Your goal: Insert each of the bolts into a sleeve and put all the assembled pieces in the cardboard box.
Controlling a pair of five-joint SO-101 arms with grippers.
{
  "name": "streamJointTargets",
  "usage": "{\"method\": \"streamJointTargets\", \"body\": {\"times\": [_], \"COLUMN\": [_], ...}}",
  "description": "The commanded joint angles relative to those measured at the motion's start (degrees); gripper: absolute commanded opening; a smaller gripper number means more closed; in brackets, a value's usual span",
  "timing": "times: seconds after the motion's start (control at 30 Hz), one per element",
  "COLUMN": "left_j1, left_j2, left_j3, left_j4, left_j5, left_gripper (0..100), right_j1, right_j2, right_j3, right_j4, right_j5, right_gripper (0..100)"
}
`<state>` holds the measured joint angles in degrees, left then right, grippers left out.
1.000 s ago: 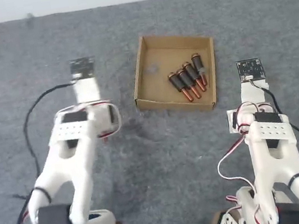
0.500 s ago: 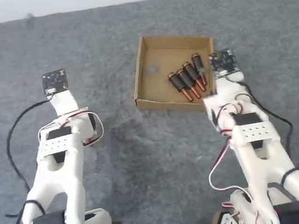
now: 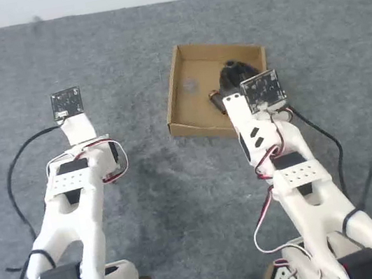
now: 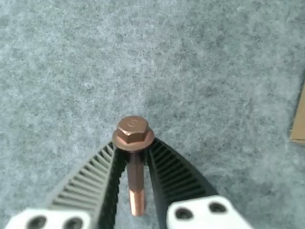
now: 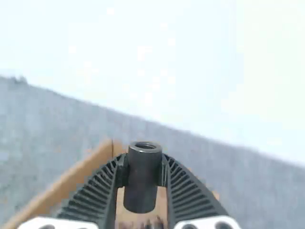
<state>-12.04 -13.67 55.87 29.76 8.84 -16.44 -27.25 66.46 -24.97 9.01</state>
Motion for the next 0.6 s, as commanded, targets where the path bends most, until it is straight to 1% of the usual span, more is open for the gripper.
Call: {"method": "streamJointTargets", "body": {"times": [0.0,0.13,0.27,0.37,0.57], "left_j1": [-0.1,0.0,-0.2,-0.2,0.0], "left_j2": [-2.8,-2.8,-2.9,-2.9,-2.8], "left_j3": [-0.4,0.5,0.7,0.7,0.7], "left_j4": [-1.7,-1.7,-1.7,-1.7,-1.8], "left_j5": [-0.1,-0.1,-0.1,-0.1,-0.1], "left_gripper": [1,1,1,1,2], "right_j1": [-2.0,-2.4,-2.2,-2.3,-3.3], "right_j2": [-0.5,0.5,7.7,15.2,30.5], "right_j3": [-0.2,2.5,3.3,2.6,-3.3], "right_j4": [-6.3,-19.0,-30.1,-36.4,-44.5], "right_j5": [0.6,0.4,0.4,0.5,0.4], "right_gripper": [0.6,0.6,0.6,0.6,0.6]}}
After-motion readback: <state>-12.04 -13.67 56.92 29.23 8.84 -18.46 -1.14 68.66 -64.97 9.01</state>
